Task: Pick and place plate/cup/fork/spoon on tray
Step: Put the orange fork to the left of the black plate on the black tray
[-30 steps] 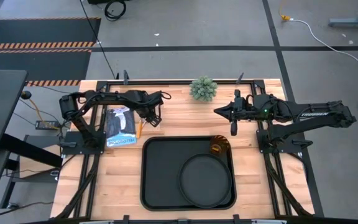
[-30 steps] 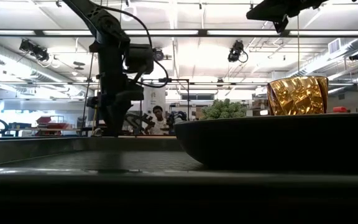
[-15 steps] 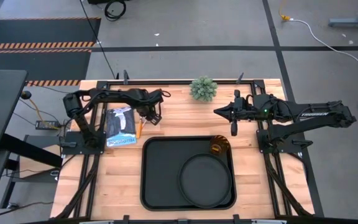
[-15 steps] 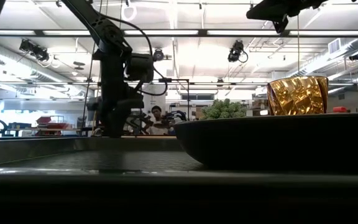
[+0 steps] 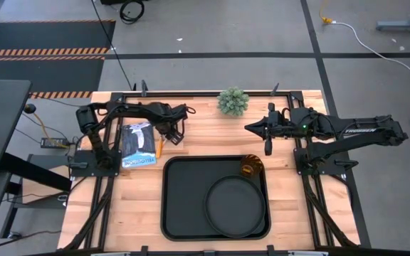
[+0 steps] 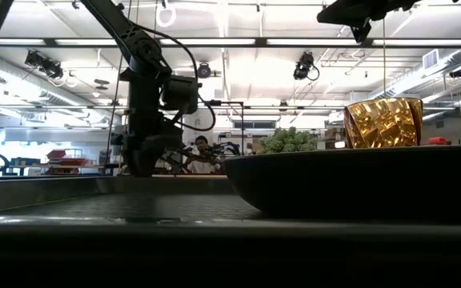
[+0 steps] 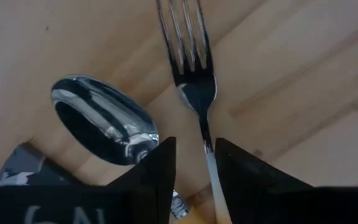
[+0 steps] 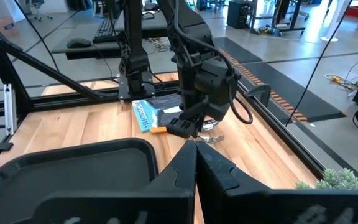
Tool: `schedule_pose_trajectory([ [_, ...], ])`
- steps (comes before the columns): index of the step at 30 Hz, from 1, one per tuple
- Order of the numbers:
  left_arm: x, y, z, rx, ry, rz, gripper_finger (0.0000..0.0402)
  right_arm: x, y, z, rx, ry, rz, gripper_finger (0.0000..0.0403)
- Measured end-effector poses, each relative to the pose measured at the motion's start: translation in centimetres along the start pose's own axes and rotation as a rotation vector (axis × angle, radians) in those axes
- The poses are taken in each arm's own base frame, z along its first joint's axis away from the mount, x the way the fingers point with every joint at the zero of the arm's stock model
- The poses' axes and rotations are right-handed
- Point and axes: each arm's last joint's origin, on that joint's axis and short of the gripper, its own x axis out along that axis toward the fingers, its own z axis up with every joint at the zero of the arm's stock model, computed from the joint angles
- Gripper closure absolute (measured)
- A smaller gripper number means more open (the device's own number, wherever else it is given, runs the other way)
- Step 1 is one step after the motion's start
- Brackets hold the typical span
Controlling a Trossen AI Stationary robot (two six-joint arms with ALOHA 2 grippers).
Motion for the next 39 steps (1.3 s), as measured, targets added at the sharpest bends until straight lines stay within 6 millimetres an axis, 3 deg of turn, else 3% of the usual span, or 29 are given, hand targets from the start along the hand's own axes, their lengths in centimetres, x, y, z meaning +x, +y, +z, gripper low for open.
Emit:
schedule_pose_trajectory([
  [11, 1.4, -0.3, 0.1, 0.017, 0.04, -0.013, 0.0288, 0.0, 0.0, 0.0, 0.008, 0.0, 0.0, 0.0392],
  [22, 1.5, -0.6, 0.2, -0.05, 0.03, -0.04, 0.0388, 0.0, 0.0, 0.1, 0.01, -0.013, 0.001, 0.0392],
  [31, 1.0, -1.1, 1.4, -0.057, -0.019, -0.102, 0.0382, 0.0, 0.0, 0.3, 0.005, -0.031, 0.009, 0.0392],
  [39, 0.4, -2.9, 3.6, 0.001, -0.259, -0.223, 0.0385, 0.0, 0.1, 0.3, 0.012, -0.031, 0.032, 0.0392],
])
